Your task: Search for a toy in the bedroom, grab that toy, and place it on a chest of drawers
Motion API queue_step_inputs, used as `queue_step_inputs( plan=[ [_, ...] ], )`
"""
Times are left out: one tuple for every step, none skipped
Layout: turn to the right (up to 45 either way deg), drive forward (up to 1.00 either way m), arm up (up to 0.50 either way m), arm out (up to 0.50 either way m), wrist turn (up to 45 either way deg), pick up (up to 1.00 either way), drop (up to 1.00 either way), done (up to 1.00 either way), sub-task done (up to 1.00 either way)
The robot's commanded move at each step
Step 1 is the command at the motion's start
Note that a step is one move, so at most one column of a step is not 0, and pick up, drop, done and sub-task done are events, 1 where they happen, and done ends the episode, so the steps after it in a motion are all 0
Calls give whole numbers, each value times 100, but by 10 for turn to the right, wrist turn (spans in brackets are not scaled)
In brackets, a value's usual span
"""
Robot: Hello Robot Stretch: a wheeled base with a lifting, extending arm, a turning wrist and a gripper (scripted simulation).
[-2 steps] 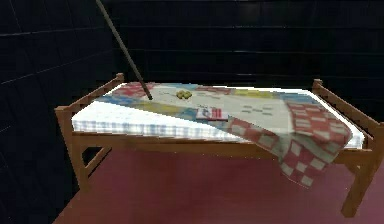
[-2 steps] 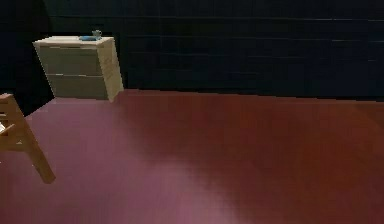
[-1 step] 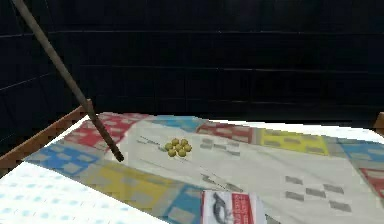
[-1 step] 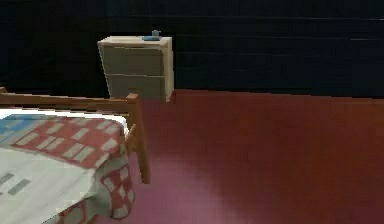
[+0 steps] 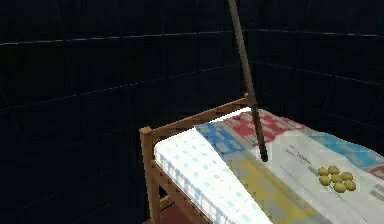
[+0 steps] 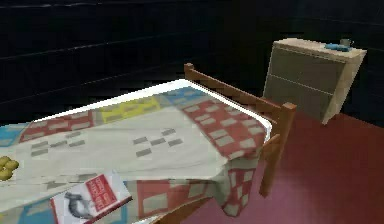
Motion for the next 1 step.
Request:
queue_step_inputs(
  plan=[
    [-450, 0, 0, 0, 0, 0, 0, 0, 0]
  ],
)
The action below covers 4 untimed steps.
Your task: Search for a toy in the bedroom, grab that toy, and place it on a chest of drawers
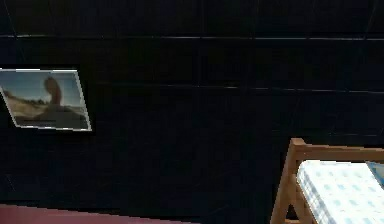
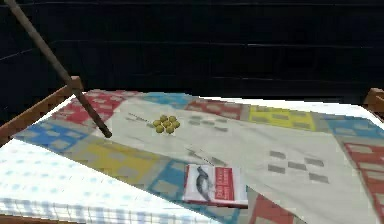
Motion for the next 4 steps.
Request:
queue_step_inputs(
  plan=[
    [450, 0, 0, 0, 0, 0, 0, 0, 0],
    [120, 0, 0, 0, 0, 0, 0, 0, 0],
    [0, 30, 0, 0, 0, 0, 0, 0, 0],
    [-450, 0, 0, 0, 0, 0, 0, 0, 0]
  ],
)
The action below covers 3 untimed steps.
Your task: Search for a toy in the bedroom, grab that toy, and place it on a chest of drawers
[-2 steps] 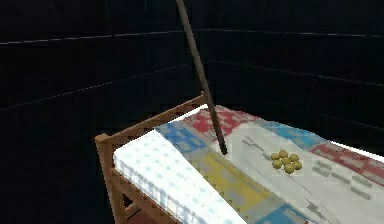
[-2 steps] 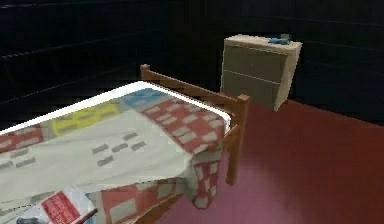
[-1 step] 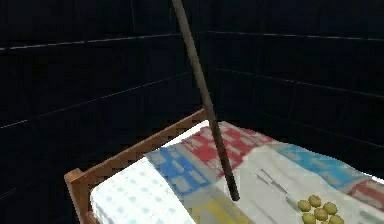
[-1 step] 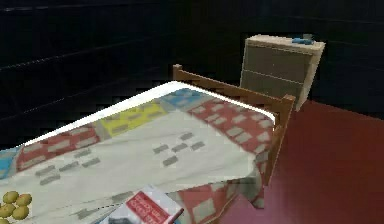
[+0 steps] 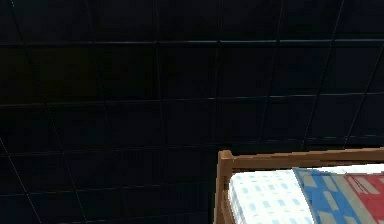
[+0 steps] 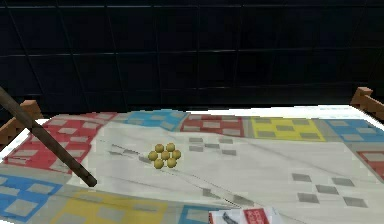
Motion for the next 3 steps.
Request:
queue_step_inputs(
  plan=[
    [0, 0, 50, 0, 0, 0, 0, 0, 0],
    [0, 0, 38, 0, 0, 0, 0, 0, 0],
    [0, 0, 0, 36, 0, 0, 0, 0, 0]
  ],
)
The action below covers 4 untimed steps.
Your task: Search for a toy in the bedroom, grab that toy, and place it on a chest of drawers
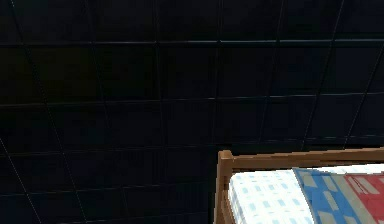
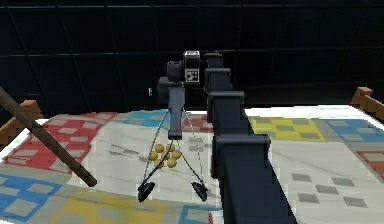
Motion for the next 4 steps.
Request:
queue_step_inputs(
  plan=[
    [0, 0, 0, 0, 450, 0, 0, 0, 0],
    [0, 0, 0, 0, 450, 0, 0, 0, 0],
    [0, 0, 0, 0, 450, 0, 0, 0, 0],
    [0, 0, 0, 0, 120, 0, 0, 0, 0]
  ],
)
